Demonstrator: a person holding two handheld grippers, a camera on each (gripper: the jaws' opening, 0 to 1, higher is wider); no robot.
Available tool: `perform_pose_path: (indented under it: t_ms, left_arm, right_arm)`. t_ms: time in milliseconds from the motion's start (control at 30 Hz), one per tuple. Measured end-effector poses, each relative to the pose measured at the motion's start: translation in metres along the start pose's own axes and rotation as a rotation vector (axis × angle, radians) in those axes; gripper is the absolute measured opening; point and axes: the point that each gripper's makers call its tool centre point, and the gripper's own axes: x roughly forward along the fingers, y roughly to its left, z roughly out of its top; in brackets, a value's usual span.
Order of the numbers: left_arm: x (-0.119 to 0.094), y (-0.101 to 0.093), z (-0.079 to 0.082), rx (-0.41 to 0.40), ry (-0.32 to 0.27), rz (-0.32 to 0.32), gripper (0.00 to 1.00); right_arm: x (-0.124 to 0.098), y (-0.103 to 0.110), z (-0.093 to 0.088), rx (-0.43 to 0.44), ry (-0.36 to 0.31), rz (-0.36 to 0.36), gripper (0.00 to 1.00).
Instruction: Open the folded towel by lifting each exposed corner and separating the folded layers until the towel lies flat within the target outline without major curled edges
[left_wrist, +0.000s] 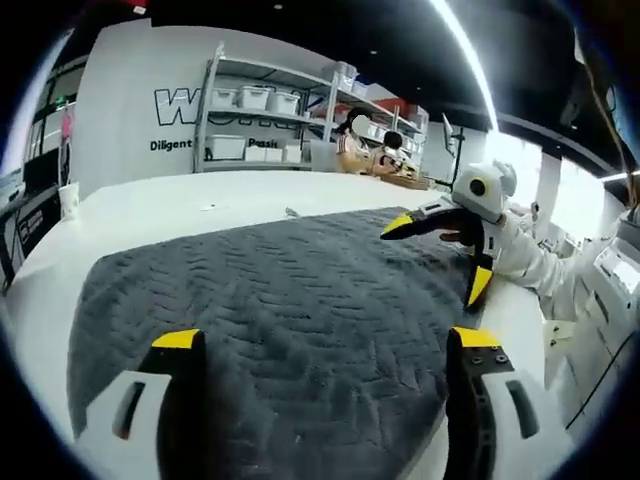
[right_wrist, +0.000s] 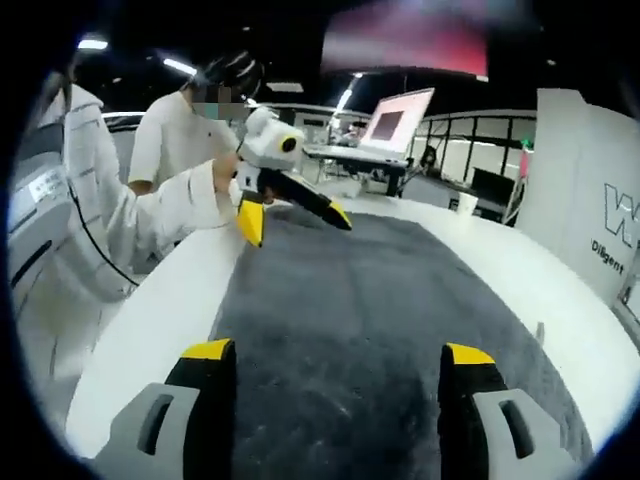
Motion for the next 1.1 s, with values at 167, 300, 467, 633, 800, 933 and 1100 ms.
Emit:
perform_pose_path:
  t_ms: [167,300,467,633,800,933,1100]
  left_arm:
    - [-0.003,0.004,-0.013,-0.015,0.021,0.007,0.99]
    - [-0.003,0.004,-0.011,-0.023,-0.002,0.005,0.99]
    - [-0.002,0.003,-0.011,-0.020,0.000,0.006,0.99]
    - [-0.003,0.004,-0.012,-0.015,-0.005,0.007,0.99]
    - [-0.003,0.004,-0.012,-0.014,-0.002,0.010,0.98]
    - [-0.003,0.004,-0.013,-0.010,0.002,0.012,0.98]
    - [-0.002,0.005,-0.013,-0.006,0.000,0.018,0.97]
  right_arm:
    - [0.002,-0.004,-0.019,-0.018,0.076,0.000,0.71]
    - [0.003,0.001,-0.024,0.050,0.079,0.042,0.66]
    - [0.000,0.001,-0.024,0.043,0.071,0.041,0.66]
    - [-0.002,0.002,-0.025,0.044,0.084,0.037,0.66]
    - [-0.006,0.004,-0.027,0.040,0.095,0.049,0.66]
    - [-0.007,0.004,-0.027,0.041,0.095,0.049,0.66]
    - [-0.007,0.005,-0.027,0.027,0.097,0.061,0.66]
